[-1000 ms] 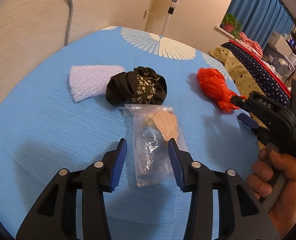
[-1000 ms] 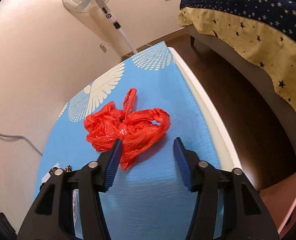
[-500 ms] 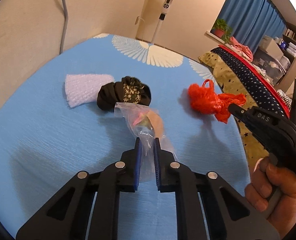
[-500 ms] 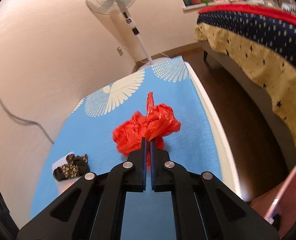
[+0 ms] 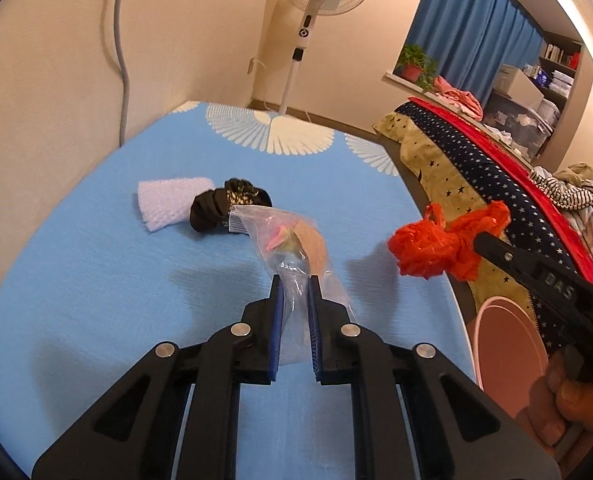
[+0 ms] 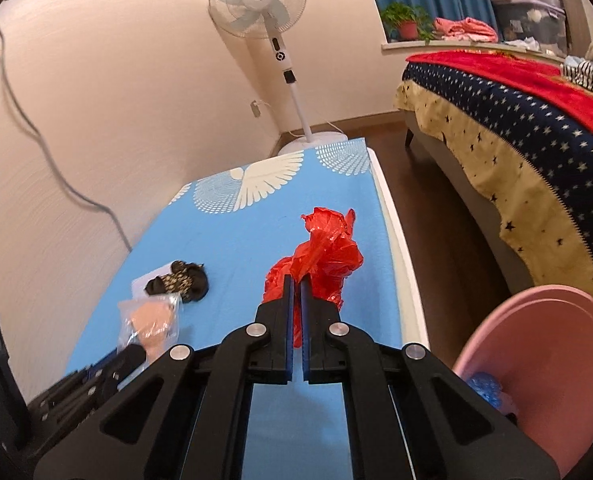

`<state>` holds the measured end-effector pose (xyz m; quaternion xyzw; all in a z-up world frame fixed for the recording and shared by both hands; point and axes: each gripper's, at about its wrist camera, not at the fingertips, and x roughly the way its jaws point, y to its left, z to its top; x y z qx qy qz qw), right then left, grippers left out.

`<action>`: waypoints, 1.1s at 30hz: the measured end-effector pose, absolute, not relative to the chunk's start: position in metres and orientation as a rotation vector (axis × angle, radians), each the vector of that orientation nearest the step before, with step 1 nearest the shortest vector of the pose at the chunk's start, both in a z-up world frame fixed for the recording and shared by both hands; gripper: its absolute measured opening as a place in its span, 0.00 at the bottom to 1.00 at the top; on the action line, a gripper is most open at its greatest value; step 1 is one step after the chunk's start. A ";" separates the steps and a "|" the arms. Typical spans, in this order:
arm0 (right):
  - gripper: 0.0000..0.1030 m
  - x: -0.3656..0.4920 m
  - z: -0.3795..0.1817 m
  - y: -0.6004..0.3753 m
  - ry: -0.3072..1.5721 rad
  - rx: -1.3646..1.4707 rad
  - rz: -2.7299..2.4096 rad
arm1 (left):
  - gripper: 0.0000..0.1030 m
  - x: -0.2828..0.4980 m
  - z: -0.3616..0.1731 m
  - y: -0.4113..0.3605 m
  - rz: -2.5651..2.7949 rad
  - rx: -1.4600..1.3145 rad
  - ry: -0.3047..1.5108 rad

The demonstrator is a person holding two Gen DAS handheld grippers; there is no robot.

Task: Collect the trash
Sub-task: 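Carry the red bag and clear bag with both tools over the pink wastebasket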

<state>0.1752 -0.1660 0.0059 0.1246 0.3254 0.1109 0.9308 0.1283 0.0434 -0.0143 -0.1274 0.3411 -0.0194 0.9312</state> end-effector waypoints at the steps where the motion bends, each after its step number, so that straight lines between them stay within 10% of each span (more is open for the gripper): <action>1: 0.03 0.170 0.009 -0.167 0.663 0.249 0.227 | 0.11 0.125 -0.012 0.043 -0.041 -0.257 0.695; 33: 0.03 0.036 0.070 -0.225 0.534 0.191 0.120 | 0.12 0.063 0.027 -0.017 -0.190 -0.178 0.620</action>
